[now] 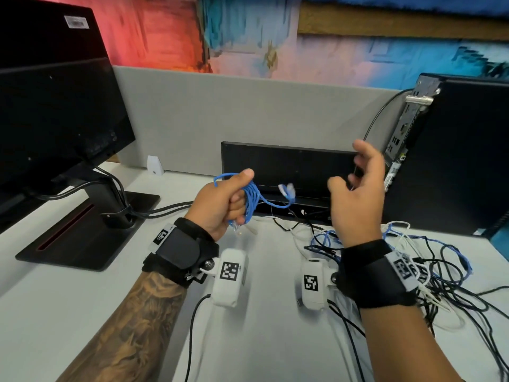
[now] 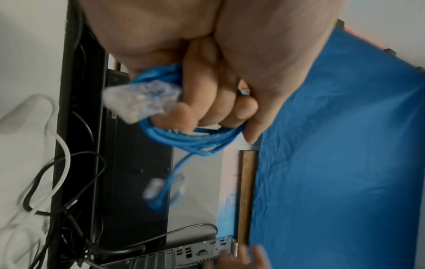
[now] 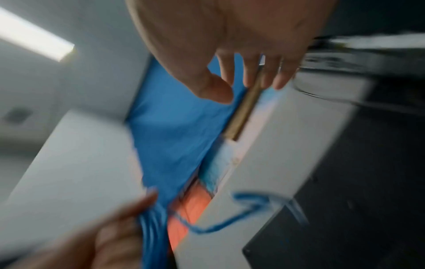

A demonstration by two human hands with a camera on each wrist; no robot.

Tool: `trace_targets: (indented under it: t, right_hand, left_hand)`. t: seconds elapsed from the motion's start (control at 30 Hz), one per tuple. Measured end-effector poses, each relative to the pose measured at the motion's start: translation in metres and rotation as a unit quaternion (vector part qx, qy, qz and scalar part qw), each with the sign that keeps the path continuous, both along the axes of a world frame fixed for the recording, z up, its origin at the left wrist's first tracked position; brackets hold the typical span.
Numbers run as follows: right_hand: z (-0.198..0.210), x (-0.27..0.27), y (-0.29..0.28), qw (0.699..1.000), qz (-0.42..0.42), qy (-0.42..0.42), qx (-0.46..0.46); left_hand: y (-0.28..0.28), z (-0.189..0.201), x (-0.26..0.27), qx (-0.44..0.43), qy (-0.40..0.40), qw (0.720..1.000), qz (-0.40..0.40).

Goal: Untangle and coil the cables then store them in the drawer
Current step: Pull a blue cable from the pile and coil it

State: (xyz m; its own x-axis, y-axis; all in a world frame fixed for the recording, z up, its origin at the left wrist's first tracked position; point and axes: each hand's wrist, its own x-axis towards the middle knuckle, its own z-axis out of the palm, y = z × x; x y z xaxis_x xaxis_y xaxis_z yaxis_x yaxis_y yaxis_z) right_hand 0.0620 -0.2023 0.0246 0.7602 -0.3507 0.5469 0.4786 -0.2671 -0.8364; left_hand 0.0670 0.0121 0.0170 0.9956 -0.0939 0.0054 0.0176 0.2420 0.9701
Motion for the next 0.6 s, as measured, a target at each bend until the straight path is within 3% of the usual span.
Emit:
trace_targets:
  t: [0.07,0.13,0.2,0.37,0.47,0.53,0.6]
  right_hand:
    - [0.002,-0.006,0.016,0.994,0.067,-0.044,-0.076]
    - [0.001,-0.011,0.032,0.97,0.228,0.025,-0.079]
    - [-0.005,-0.013,0.041,0.936,0.32,0.106,-0.097]
    - [-0.001,-0.011,0.02,0.935,0.268,0.16,-0.17]
    - [0.006,-0.005,0.002,0.963,0.164,0.101,-0.191]
    - [0.005,-0.002,0.0,0.975,0.123,0.072,-0.172]
    - [0.001,-0.001,0.002,0.978,0.114,0.072,-0.161]
  left_hand:
    - [-0.005,0.002,-0.003,0.052,-0.016,0.998,-0.021]
    - [-0.009,0.003,-0.006,0.069,-0.03,0.996,-0.041]
    - [-0.01,0.003,-0.009,0.064,-0.034,0.995,-0.062]
    - [0.001,0.003,-0.006,0.074,-0.019,0.994,-0.075]
    - [0.005,0.004,-0.005,0.081,0.0,0.988,-0.134]
    - [0.004,0.007,-0.006,0.031,0.023,0.978,-0.204]
    - [0.006,0.011,-0.004,-0.079,0.05,0.964,-0.25]
